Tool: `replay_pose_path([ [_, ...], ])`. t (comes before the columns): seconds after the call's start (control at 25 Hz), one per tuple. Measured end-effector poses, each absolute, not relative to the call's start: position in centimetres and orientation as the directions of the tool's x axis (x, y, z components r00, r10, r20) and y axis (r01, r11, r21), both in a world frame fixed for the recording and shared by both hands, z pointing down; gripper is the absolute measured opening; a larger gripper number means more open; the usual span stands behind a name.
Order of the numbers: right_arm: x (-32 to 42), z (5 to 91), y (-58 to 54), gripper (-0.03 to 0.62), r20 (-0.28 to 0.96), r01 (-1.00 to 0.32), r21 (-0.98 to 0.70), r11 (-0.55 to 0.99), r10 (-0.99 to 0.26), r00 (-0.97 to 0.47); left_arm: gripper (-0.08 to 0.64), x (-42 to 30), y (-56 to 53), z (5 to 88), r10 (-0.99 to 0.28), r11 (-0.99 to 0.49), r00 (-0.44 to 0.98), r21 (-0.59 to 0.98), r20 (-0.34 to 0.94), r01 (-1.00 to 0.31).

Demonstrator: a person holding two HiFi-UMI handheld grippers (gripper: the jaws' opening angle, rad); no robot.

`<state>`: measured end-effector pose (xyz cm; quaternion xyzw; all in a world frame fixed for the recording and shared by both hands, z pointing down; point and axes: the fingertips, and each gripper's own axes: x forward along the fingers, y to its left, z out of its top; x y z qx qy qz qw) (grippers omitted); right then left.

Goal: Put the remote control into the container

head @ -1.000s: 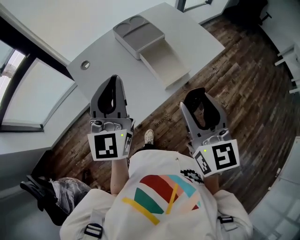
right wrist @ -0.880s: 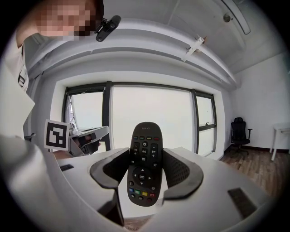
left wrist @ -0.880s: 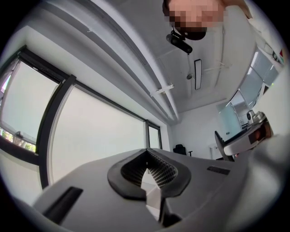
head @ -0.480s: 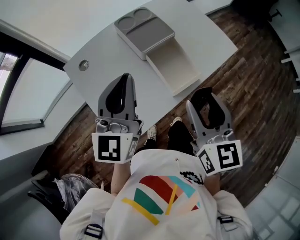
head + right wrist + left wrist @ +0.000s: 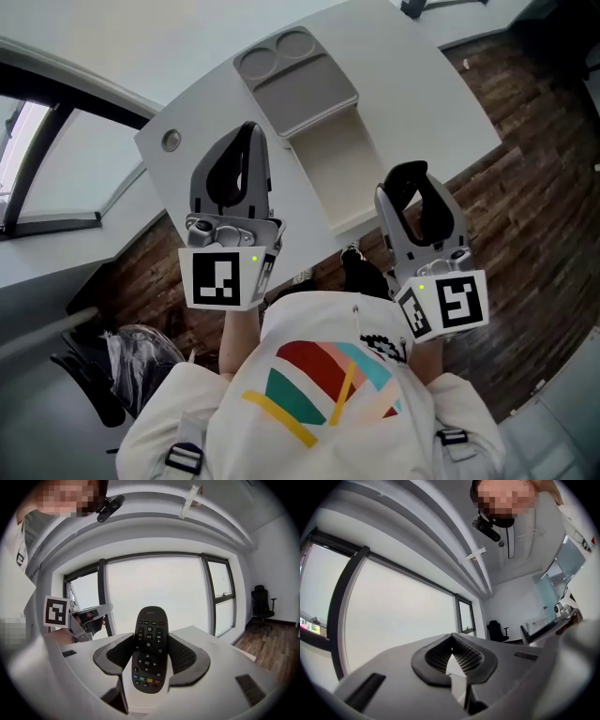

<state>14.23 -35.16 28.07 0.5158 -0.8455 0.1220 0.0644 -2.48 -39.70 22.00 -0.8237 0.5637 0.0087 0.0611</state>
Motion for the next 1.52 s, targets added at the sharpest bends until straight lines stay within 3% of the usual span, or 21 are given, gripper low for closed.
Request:
replay_pose_path([
  [0.36, 16.3, 29.2, -39.1, 0.236, 0.263, -0.816, -0.21, 0.539, -0.772, -0.578, 0.006, 0.6, -42.7, 22.3, -0.961, -0.265, 0.273, -0.134, -0.037, -0.955],
  [0.64, 14.2, 31.2, -40.7, 0.236, 0.311, -0.78, -0.226, 0.583, -0.716, -0.625, 0.006, 1.4, -43.6, 25.2, -0.956, -0.293, 0.293, -0.075, 0.014, -0.953],
  [0.96, 11.4, 32.7, -41.7, 0.236, 0.398, -0.779, -0.166, 0.604, -0.682, -0.613, 0.006, -0.4, -44.8, 27.6, -0.95, -0.303, 0.303, 0.002, 0.072, -0.953],
  [1.28, 11.1, 36.4, -42.5, 0.236, 0.501, -0.802, -0.16, 0.576, -0.653, -0.568, 0.006, -3.1, -45.3, 28.6, -0.958, -0.277, 0.275, -0.017, 0.078, -0.961],
  [1.52, 10.4, 39.3, -42.5, 0.236, 0.563, -0.811, -0.148, 0.566, -0.626, -0.54, 0.006, -3.0, -45.8, 31.5, -0.939, -0.313, 0.304, -0.029, 0.159, -0.949],
])
